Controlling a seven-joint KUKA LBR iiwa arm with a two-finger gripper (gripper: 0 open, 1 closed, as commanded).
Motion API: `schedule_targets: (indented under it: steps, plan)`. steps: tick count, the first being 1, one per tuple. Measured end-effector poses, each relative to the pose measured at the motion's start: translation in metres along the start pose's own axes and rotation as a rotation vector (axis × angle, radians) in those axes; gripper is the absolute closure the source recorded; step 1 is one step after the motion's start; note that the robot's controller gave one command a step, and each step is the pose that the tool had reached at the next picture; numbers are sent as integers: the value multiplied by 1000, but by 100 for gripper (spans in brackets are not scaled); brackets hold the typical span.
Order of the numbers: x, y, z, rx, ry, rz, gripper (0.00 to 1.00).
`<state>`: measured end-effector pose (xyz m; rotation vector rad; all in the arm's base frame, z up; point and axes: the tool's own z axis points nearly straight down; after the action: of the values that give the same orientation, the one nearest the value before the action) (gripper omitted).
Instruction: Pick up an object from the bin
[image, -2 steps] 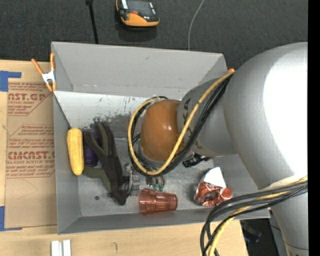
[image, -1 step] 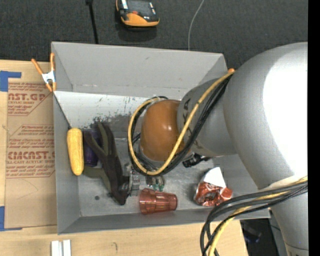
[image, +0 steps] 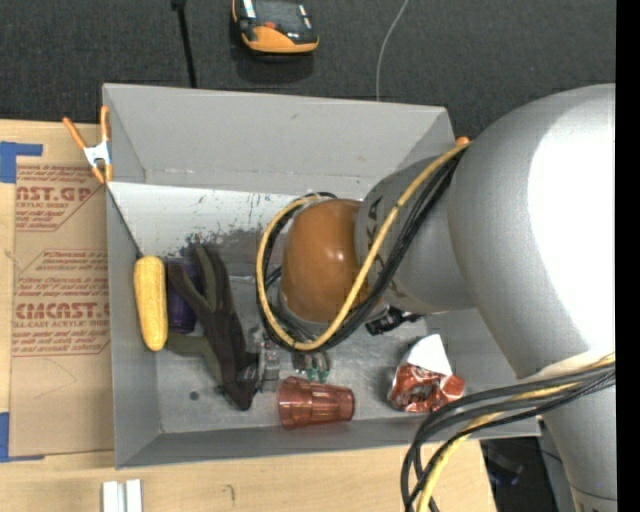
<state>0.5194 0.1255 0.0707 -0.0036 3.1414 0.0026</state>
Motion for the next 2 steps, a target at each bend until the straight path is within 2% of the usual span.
schedule_targets:
  steps: [1,2]
  plan:
    - [15,-5,-40,1,-4,-153,100]
    - [-52,-22,-123,0,-2,-197,100]
